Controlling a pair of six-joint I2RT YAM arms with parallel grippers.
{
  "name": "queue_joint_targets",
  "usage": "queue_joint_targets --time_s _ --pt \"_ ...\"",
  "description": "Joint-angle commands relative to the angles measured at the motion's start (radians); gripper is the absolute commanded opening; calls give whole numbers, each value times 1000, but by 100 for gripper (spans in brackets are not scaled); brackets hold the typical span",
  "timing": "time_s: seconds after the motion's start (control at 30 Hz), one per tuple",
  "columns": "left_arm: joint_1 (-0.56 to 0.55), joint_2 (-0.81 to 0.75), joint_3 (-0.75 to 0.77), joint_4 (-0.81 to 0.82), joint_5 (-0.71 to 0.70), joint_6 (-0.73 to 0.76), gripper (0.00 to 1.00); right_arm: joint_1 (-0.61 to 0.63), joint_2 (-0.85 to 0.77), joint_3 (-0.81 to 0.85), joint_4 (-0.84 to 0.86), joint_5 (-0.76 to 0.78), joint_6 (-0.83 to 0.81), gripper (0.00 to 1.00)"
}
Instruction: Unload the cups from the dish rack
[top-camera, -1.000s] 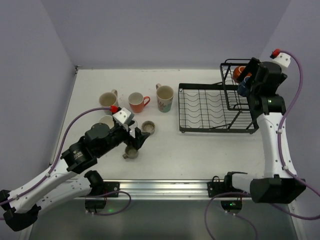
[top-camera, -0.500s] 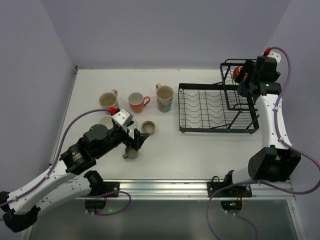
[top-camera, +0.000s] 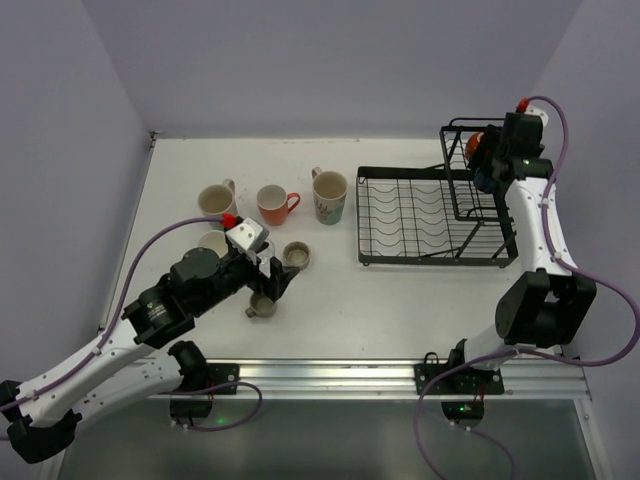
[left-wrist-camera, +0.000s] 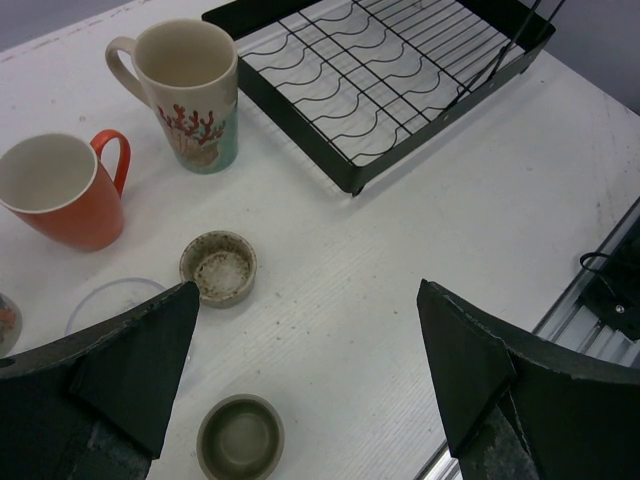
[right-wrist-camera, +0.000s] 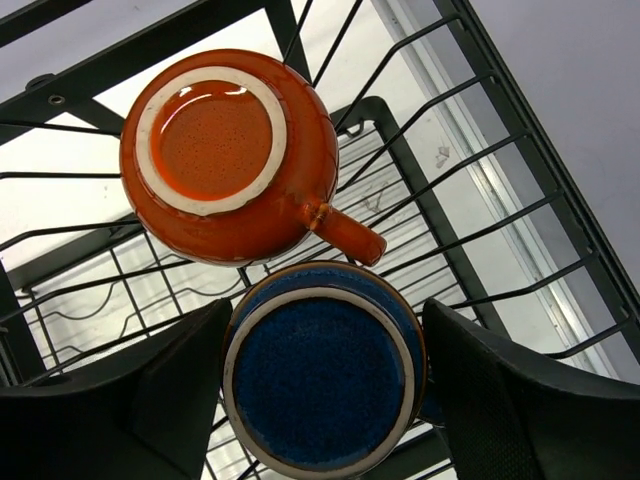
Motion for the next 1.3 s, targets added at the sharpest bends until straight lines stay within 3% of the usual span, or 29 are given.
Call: queue_joint_targets --time_s 0.0,0.03,0.07,0.4,0.73,0.87,1.0,1.1,1.27 --pt "2 4 -3 33 -10 19 95 -3 -11 41 -2 4 -16 75" --pt "2 6 -3 31 -10 17 95 -5 -16 40 3 9 -15 65" --pt "5 6 -3 33 -10 17 95 -5 -25 38 6 13 -15 61" --pt "9 27 -4 37 -10 16 95 34 -170 -5 81 81 5 43" --pt "9 69 20 85 48 -55 93 116 -404 -153 184 -22 80 36" --pt "9 80 29 149 69 -138 90 204 -574 -300 270 -207 200 33" --pt "8 130 -4 325 140 -251 86 277 -660 -449 415 -561 353 33" --pt "9 216 -17 520 223 -293 84 360 -698 -560 549 -664 459 33" --pt "8 348 2 687 290 -345 81 452 -729 -761 822 -806 633 32"
